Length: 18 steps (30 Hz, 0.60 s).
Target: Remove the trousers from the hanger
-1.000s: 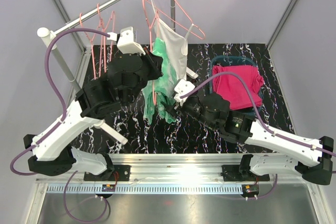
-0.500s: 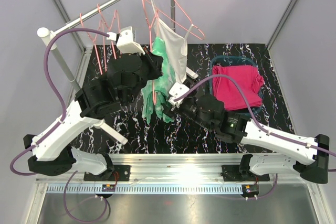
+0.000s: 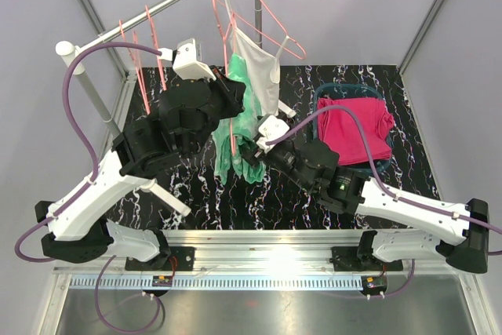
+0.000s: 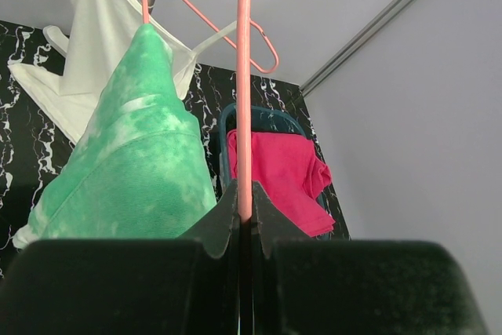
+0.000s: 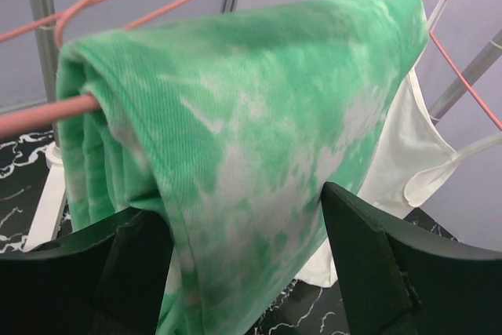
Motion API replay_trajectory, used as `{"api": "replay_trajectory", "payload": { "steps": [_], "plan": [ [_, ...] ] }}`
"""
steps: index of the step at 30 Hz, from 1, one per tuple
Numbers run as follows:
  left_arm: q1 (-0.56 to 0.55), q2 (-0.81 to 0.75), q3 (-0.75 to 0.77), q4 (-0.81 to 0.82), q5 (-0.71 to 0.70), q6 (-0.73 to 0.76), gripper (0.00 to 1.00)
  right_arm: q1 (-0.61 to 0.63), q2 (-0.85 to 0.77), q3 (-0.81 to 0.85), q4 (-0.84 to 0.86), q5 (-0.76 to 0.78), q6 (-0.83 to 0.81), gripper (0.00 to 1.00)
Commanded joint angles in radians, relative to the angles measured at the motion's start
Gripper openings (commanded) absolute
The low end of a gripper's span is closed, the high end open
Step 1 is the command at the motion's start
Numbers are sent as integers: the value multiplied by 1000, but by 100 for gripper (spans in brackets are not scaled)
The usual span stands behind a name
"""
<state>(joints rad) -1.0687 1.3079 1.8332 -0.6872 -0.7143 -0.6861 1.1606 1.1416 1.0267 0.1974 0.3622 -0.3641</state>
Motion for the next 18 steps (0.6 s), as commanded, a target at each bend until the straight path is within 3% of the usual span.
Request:
{"api": "replay_trajectory", "payload": {
  "steps": [1,5,7,10,13,14,18],
  "plan": [
    [-7,-29,35,149,-8,-9,0,4,10,88,96,-16,-10,78],
    [-8,-21,35,134,-4,-7,0,5,23,122,86,-6,-48,69],
    [-7,-19,32,129,-11,-6,0,4,20,130,86,-12,-47,70],
    [-7,-21,23,127,-20,-6,0,4,17,142,79,-25,-39,92],
    [-8,-22,26,132,-17,-3,0,4,21,150,57,-49,-38,92],
    [-7,-22,26,132,-16,-3,0,5,21,153,50,-61,-33,90],
    [-7,-21,28,129,-8,-6,0,5,23,164,53,-66,-35,60]
  ]
}}
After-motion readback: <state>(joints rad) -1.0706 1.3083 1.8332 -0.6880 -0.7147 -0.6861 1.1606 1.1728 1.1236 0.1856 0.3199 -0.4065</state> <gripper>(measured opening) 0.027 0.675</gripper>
